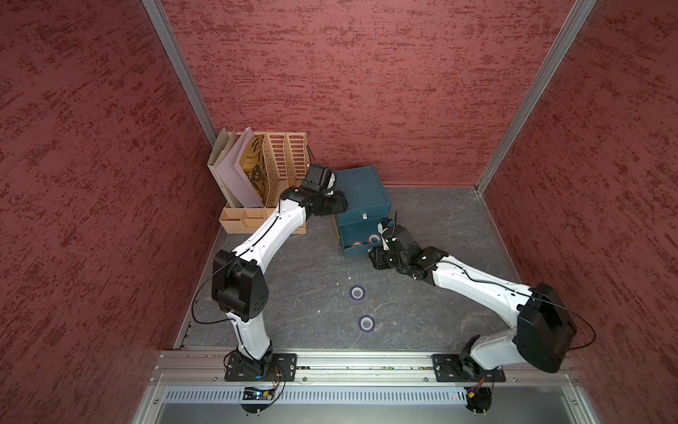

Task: Place the transparent tape into the drawer according to color
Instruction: Close the drawer in the storage box.

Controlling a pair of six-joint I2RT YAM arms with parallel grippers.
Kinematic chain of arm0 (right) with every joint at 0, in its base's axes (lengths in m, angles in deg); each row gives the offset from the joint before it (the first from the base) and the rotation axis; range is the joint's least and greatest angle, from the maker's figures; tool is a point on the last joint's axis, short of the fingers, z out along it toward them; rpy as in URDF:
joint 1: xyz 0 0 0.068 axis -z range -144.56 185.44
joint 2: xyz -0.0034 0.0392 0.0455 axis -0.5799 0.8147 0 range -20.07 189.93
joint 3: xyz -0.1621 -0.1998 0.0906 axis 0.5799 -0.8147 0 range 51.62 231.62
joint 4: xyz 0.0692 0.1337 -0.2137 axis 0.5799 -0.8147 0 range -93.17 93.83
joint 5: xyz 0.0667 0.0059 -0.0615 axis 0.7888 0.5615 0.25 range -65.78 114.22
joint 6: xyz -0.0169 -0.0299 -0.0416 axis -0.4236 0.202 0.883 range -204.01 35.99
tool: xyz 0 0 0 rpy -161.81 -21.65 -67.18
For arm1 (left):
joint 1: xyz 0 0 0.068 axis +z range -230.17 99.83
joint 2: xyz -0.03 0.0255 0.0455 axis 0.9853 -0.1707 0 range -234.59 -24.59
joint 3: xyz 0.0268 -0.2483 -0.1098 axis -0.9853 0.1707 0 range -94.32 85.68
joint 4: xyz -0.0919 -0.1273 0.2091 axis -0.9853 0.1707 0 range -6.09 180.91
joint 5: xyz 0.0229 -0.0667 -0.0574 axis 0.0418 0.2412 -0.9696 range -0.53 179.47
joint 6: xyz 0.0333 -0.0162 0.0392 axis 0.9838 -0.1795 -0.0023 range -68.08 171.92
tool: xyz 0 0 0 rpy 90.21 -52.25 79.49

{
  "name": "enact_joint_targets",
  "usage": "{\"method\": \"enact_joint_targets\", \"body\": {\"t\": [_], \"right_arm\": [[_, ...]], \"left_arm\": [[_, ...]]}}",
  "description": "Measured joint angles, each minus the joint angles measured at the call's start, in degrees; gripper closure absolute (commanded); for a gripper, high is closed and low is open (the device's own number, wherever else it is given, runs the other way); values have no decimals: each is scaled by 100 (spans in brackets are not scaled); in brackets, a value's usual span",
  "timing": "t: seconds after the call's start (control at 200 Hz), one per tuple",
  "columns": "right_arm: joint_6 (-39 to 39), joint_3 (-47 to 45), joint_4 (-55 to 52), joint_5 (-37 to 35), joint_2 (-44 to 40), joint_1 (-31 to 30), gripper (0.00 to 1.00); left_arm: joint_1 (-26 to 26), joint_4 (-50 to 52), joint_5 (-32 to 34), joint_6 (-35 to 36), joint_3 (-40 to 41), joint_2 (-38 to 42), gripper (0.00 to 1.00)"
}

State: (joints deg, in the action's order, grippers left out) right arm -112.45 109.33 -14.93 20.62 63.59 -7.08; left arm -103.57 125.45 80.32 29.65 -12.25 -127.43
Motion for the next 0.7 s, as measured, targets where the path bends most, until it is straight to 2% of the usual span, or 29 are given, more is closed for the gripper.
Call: {"method": "enact_joint_targets", "body": {"t": [0.696], "right_arm": [[177, -219, 1241, -1088, 608, -356, 63]], "left_arm": [[61, 7, -138, 2, 0, 0, 53]]}}
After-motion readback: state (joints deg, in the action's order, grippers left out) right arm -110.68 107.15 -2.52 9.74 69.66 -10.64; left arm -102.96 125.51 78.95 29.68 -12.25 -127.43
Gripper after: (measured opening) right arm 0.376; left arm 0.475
